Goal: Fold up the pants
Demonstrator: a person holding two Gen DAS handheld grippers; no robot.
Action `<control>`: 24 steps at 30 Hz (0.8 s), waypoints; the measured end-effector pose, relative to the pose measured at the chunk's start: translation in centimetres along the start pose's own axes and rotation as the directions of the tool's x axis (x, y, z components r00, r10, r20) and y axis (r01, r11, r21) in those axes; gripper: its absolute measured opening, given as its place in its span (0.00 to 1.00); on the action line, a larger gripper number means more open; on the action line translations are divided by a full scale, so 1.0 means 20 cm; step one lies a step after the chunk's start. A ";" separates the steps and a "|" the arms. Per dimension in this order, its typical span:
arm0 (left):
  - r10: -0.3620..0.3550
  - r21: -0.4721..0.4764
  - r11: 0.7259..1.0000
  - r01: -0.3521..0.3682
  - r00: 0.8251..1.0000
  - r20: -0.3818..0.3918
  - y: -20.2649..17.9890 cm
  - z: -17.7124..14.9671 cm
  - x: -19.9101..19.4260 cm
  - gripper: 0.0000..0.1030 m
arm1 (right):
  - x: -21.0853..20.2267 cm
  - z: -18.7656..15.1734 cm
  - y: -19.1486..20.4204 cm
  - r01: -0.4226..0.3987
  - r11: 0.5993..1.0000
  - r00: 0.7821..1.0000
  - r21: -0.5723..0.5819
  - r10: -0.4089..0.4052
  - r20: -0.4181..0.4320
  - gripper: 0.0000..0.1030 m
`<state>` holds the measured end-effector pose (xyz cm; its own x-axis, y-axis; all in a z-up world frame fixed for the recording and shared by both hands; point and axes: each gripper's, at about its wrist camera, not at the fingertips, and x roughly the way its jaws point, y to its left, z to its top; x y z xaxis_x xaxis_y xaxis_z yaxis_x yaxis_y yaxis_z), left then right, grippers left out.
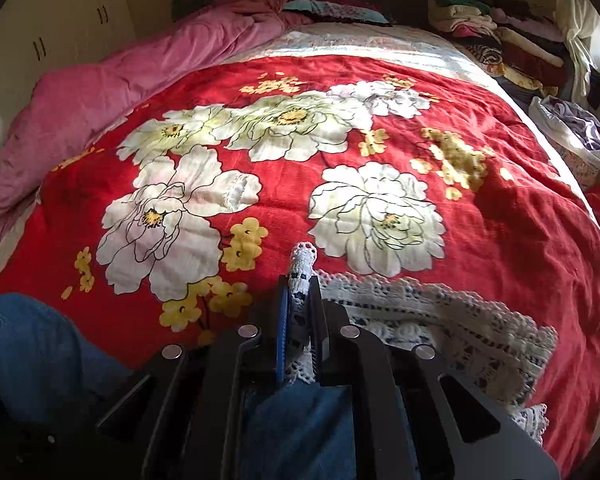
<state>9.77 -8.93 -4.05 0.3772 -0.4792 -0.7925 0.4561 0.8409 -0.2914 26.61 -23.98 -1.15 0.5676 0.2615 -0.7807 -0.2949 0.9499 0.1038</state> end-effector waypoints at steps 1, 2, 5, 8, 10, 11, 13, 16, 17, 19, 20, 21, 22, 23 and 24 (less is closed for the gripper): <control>0.002 0.003 1.000 -0.002 1.000 0.004 -0.01 0.01 0.00 0.12 | -0.07 -0.02 -0.04 -0.001 1.000 1.000 0.023 0.001 0.024 0.08; 0.006 0.007 1.000 -0.006 1.000 0.007 -0.01 0.01 -0.01 0.13 | -0.14 -0.05 -0.08 -0.002 0.999 0.999 0.044 0.000 0.046 0.08; 0.025 0.026 0.999 -0.026 0.999 0.029 -0.04 0.01 -0.05 0.19 | -0.34 -0.12 -0.18 -0.001 0.995 0.994 0.103 -0.010 0.112 0.08; 0.027 0.030 0.999 -0.028 0.998 0.050 -0.03 0.02 -0.08 0.21 | -0.55 -0.22 -0.28 0.011 0.988 0.984 0.155 -0.039 0.176 0.08; 0.028 0.035 0.999 -0.030 0.998 0.061 -0.04 0.03 -0.10 0.21 | -0.66 -0.30 -0.34 -0.003 0.980 0.978 0.197 -0.038 0.203 0.08; 0.032 0.042 0.999 -0.035 0.997 0.065 -0.04 0.03 -0.11 0.21 | -0.71 -0.35 -0.37 -0.009 0.977 0.978 0.214 -0.037 0.207 0.08; 0.043 0.061 0.997 -0.047 0.996 0.073 -0.05 0.02 -0.13 0.01 | -0.77 -0.43 -0.40 -0.005 0.971 0.978 0.238 -0.045 0.204 0.08; 0.017 0.078 0.997 -0.022 0.997 0.075 -0.07 0.02 -0.17 0.00 | -0.84 -0.58 -0.43 0.002 0.964 0.981 0.266 -0.054 0.187 0.08; 0.022 0.089 0.996 -0.029 0.997 0.080 -0.07 0.03 -0.16 0.00 | -0.86 -0.62 -0.43 -0.001 0.962 0.982 0.273 -0.050 0.182 0.08; 0.034 0.122 0.992 -0.044 0.996 0.078 -0.11 0.00 -0.17 0.00 | -0.89 -0.71 -0.43 -0.005 0.956 0.986 0.295 -0.044 0.159 0.08; 0.036 0.127 0.991 -0.045 0.997 0.073 -0.12 -0.01 -0.15 0.00 | -0.90 -0.76 -0.43 -0.009 0.953 0.988 0.304 -0.039 0.151 0.08; 0.036 0.130 0.991 -0.044 0.997 0.064 -0.14 -0.03 -0.15 0.00 | -0.90 -0.80 -0.43 -0.008 0.950 0.990 0.313 -0.037 0.137 0.08; 0.040 0.134 0.990 -0.047 0.998 0.057 -0.15 -0.04 -0.13 0.00 | -0.90 -0.85 -0.43 -0.010 0.946 0.992 0.324 -0.032 0.124 0.08; 0.044 0.138 0.989 -0.050 0.998 0.051 -0.16 -0.06 -0.11 0.00 | -0.90 -0.89 -0.44 -0.015 0.940 0.992 0.340 -0.027 0.120 0.08; 0.051 0.143 0.988 -0.057 0.998 0.042 -0.17 -0.07 -0.09 0.01 | -0.89 -0.92 -0.44 -0.017 0.934 0.994 0.358 -0.023 0.108 0.08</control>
<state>6.41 -10.66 -2.39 0.4338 -0.4457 -0.7831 0.5446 0.8220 -0.1662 4.88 -40.16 0.45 0.6542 0.2564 -0.7116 -0.0098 0.9436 0.3310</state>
